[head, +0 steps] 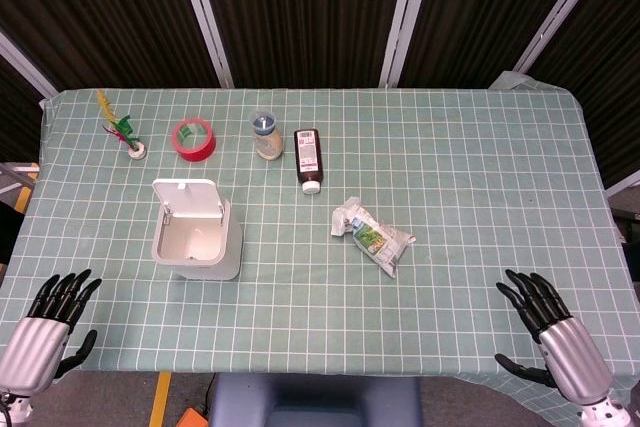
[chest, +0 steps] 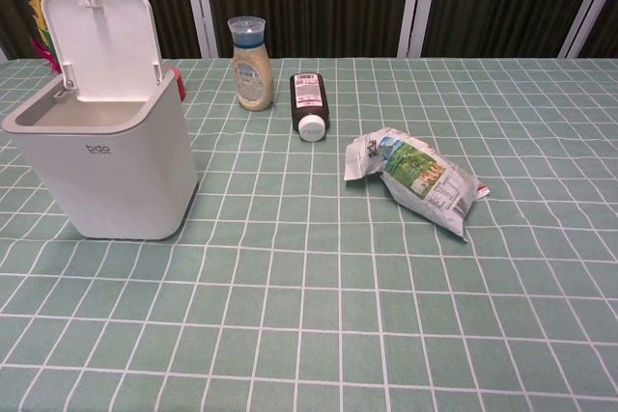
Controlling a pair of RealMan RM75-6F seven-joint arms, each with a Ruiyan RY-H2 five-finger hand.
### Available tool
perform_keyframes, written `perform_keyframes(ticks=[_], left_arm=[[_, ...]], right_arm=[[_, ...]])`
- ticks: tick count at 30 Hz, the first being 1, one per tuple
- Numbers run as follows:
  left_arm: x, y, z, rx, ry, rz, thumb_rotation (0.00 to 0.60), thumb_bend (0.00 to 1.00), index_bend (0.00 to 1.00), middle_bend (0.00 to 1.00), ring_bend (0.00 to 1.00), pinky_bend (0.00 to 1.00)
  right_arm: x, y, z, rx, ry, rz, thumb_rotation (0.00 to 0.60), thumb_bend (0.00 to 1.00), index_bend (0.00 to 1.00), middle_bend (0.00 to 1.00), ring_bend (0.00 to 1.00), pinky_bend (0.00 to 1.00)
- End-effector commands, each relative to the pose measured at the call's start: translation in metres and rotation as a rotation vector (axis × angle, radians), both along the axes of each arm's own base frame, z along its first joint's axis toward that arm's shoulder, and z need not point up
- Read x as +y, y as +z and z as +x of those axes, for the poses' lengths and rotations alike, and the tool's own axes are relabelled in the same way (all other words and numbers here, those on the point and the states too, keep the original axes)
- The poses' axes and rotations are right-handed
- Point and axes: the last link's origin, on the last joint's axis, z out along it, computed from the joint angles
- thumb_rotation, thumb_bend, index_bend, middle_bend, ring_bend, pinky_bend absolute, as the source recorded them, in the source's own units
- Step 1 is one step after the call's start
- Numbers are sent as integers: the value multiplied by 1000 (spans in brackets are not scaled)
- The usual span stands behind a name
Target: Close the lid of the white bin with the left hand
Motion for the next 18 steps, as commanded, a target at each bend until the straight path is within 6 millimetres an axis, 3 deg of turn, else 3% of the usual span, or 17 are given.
perform_keyframes(ticks=[1, 6, 8, 9, 11, 12, 14, 16, 17, 18], left_arm=[[0, -1, 0, 4, 4, -4, 600, 442, 68, 0, 0, 0], [13, -2, 13, -67, -41, 41, 600, 446, 79, 0, 0, 32], [29, 1, 24, -123, -78, 97, 600, 461, 85, 13, 25, 186], [42, 4, 33, -170, -103, 139, 600, 473, 89, 66, 92, 341], [63, 8, 47, -261, -129, 180, 600, 514, 114, 259, 296, 680], [71, 9, 52, -290, -131, 189, 600, 533, 130, 347, 376, 786], [77, 10, 56, -308, -130, 195, 600, 552, 146, 452, 469, 873], [91, 14, 64, -346, -132, 215, 600, 578, 170, 699, 694, 979], [128, 19, 84, -385, -132, 236, 600, 583, 175, 847, 832, 1000], [150, 19, 93, -396, -92, 213, 600, 583, 176, 935, 919, 1000]], right_arm=[[0, 0, 0, -2, 0, 1, 600, 218, 0, 0, 0, 0], [0, 5, 2, -29, 14, -21, 600, 218, 0, 0, 0, 0], [-1, 4, 2, -32, 26, -22, 600, 218, 0, 0, 0, 0], [-1, 4, 2, -32, 32, -20, 600, 218, 0, 0, 0, 0], [-2, 4, 2, -35, 41, -21, 600, 218, 0, 0, 0, 0], [-2, 4, 3, -37, 43, -22, 600, 218, 0, 0, 0, 0], [-2, 4, 3, -38, 46, -24, 600, 218, 0, 0, 0, 0], [-3, 4, 3, -40, 51, -27, 600, 218, 0, 0, 0, 0], [-4, 4, 4, -42, 65, -35, 600, 217, 0, 0, 0, 0], [-4, 4, 4, -36, 69, -41, 600, 217, 0, 0, 0, 0]])
